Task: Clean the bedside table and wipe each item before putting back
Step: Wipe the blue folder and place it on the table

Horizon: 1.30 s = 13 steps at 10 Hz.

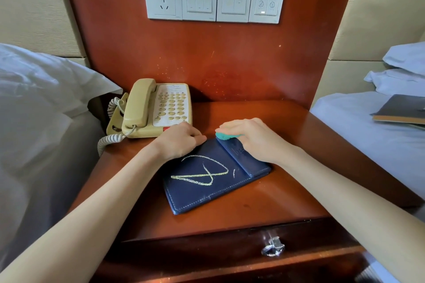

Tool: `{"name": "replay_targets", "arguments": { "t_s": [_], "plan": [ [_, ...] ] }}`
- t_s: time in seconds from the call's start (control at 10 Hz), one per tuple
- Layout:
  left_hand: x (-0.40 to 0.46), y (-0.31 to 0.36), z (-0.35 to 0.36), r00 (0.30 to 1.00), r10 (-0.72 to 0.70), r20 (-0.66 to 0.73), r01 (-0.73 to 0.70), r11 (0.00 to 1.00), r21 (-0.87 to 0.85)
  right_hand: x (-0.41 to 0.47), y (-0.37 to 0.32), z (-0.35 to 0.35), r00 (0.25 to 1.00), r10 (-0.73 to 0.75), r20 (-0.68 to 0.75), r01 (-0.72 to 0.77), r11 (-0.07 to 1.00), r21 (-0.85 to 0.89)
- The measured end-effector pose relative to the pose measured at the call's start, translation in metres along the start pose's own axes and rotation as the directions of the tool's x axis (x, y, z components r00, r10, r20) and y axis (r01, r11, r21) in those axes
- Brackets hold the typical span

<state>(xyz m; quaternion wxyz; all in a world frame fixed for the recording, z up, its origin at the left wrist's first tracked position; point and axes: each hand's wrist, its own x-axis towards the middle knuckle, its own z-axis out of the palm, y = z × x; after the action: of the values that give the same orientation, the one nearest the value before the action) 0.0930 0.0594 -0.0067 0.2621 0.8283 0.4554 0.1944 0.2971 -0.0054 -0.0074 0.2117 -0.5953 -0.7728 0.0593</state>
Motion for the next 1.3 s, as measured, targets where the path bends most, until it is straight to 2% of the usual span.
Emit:
{"name": "replay_targets", "arguments": {
  "t_s": [0.3,0.4,0.5,0.6,0.7,0.8,0.9,1.0,1.1,1.2,1.3],
  "plan": [
    [-0.001,0.004,-0.002,1.0,0.001,0.018,-0.001,1.0,0.013,-0.018,-0.001,0.001,0.991,0.118,-0.057,-0.12,0.992,-0.037],
    [-0.003,0.002,-0.003,1.0,-0.003,0.03,0.004,0.999,-0.038,-0.033,0.002,-0.001,0.983,0.181,-0.041,-0.18,0.983,0.014],
    [-0.007,-0.002,-0.006,0.998,-0.035,0.047,0.045,0.972,-0.229,-0.053,0.012,-0.007,0.979,0.202,0.012,-0.202,0.973,0.111],
    [-0.012,-0.006,-0.013,0.993,-0.116,-0.02,0.097,0.907,-0.41,-0.064,0.018,-0.012,0.985,0.156,0.07,-0.159,0.987,0.034],
    [-0.012,-0.011,-0.02,0.979,-0.141,-0.144,0.058,0.881,-0.47,-0.075,0.017,-0.012,0.991,0.056,0.118,-0.066,0.995,0.08],
    [-0.008,-0.012,-0.023,0.944,-0.2,-0.261,0.037,0.852,-0.522,-0.093,0.009,-0.011,0.977,-0.09,0.196,0.034,0.962,0.272],
    [-0.007,-0.012,-0.019,0.921,-0.218,-0.323,0.027,0.862,-0.506,-0.102,0.014,-0.022,0.977,0.036,0.21,-0.122,0.903,0.411],
    [-0.006,-0.011,-0.013,0.903,-0.211,-0.374,0.004,0.876,-0.483,-0.104,0.025,-0.034,0.957,0.143,0.254,-0.214,0.935,0.282],
    [-0.005,-0.009,-0.007,0.882,-0.198,-0.427,-0.044,0.869,-0.493,-0.109,0.02,-0.046,0.959,0.112,0.261,-0.207,0.905,0.372],
    [-0.006,-0.004,-0.001,0.876,-0.196,-0.441,-0.108,0.811,-0.575,-0.107,0.017,-0.059,0.981,0.13,0.141,-0.192,0.707,0.681],
    [-0.007,0.001,0.008,0.865,-0.211,-0.456,-0.145,0.764,-0.629,-0.091,0.018,-0.067,0.936,0.341,0.081,-0.271,0.559,0.784]
  ]
}}
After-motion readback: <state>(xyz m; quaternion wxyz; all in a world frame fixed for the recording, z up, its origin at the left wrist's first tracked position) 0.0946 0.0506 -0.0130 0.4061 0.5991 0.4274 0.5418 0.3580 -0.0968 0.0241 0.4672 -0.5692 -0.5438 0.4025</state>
